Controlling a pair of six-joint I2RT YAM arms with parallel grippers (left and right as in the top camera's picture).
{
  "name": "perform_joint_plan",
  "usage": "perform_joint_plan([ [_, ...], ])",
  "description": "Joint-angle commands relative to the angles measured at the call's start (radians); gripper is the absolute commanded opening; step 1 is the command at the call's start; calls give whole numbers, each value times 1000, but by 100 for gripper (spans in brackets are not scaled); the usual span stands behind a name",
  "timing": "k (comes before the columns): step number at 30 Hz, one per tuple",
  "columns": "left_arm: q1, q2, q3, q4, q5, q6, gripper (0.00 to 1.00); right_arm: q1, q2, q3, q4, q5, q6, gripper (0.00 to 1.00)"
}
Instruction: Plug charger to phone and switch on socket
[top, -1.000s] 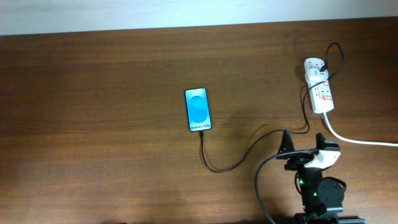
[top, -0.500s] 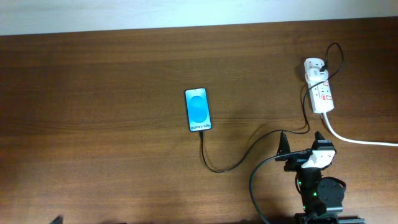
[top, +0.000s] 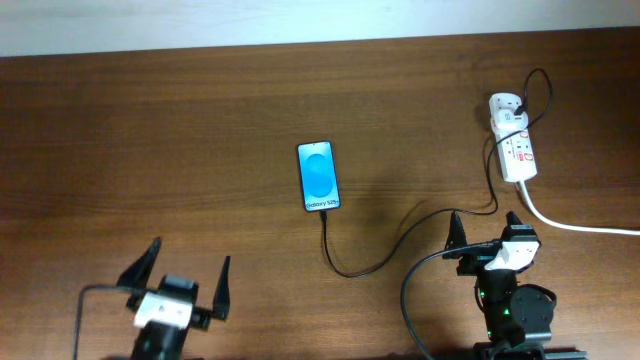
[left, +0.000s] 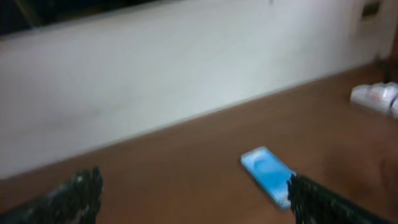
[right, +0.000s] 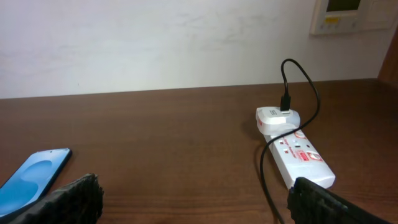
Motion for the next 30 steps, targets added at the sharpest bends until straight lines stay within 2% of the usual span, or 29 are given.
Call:
perform_joint_plan([
  [1,-3,-11,-162,169,-82,35,99,-6,-4,-5,-6,-5,-9,98],
  [3,-3,-11,-270,303,-98,36,99,-6,-4,-5,-6,-5,-9,98],
  [7,-3,-11,-400,433,-126,36,99,-6,-4,-5,-6,-5,-9,98],
  [12,-5,-12,-484,473,-179,35,99,-6,-4,-5,-6,-5,-9,98],
  [15,-5,-12,-482,443,-225,46,99,-6,-4,-5,-6,-5,-9,98],
  [30,21,-12,-482,440,-241,42,99,-6,-4,-5,-6,-5,-9,98],
])
